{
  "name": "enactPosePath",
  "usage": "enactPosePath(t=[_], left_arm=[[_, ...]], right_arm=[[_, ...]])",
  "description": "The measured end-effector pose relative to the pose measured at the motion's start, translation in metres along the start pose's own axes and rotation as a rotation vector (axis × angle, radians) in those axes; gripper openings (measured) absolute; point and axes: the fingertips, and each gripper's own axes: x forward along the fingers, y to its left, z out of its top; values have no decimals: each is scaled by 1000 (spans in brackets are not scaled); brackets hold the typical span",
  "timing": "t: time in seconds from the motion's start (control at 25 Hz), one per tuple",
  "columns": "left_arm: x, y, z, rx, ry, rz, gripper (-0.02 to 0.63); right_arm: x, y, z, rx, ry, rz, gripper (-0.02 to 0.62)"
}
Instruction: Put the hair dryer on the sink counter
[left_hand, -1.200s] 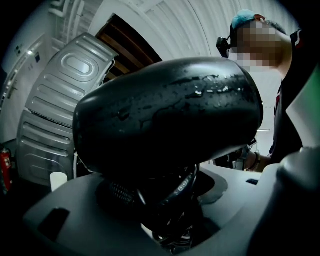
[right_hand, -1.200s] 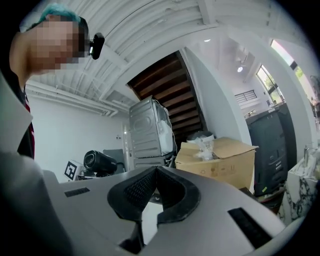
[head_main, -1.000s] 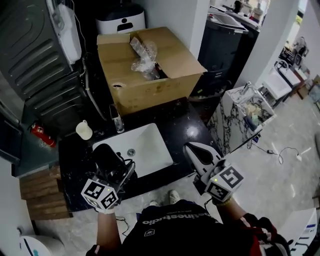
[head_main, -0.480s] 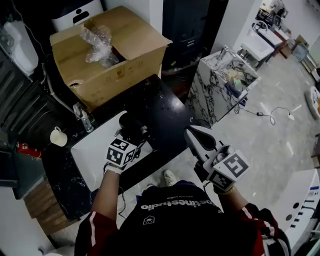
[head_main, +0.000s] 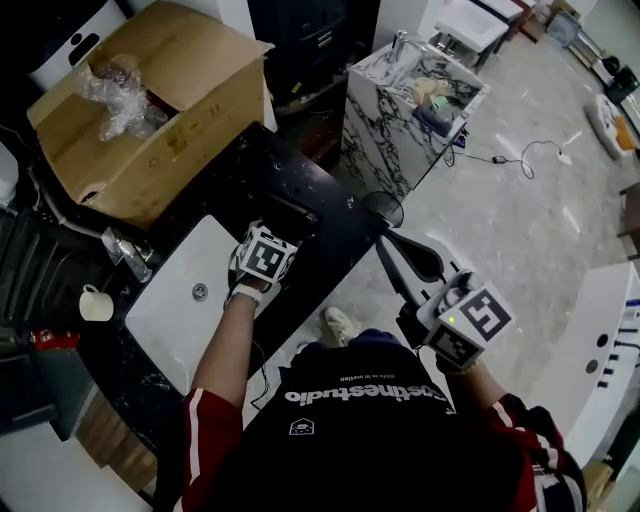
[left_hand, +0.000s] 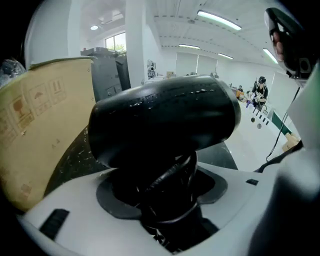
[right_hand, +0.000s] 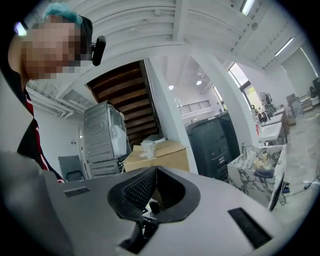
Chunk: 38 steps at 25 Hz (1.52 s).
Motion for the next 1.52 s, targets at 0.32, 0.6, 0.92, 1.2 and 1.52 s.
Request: enactPosePath(t=[0.32, 0.6, 0.92, 1.2, 1.52], left_arm=[[11, 1, 13, 23, 113, 15, 296], [9, -1, 8, -2, 116, 2, 324], [-38, -1, 16, -62, -1, 3, 328], [-210, 33, 44, -203, -402, 243, 293], [-404, 52, -10, -323, -798, 643, 142]], right_arm=[[-6, -5, -3, 11, 13, -34, 38], [2, 7, 5, -20, 9, -5, 38], [15, 21, 14, -34, -7, 47, 38], [55, 60, 26, -39, -29, 208, 38], [117, 155, 31, -120, -15, 489, 38]])
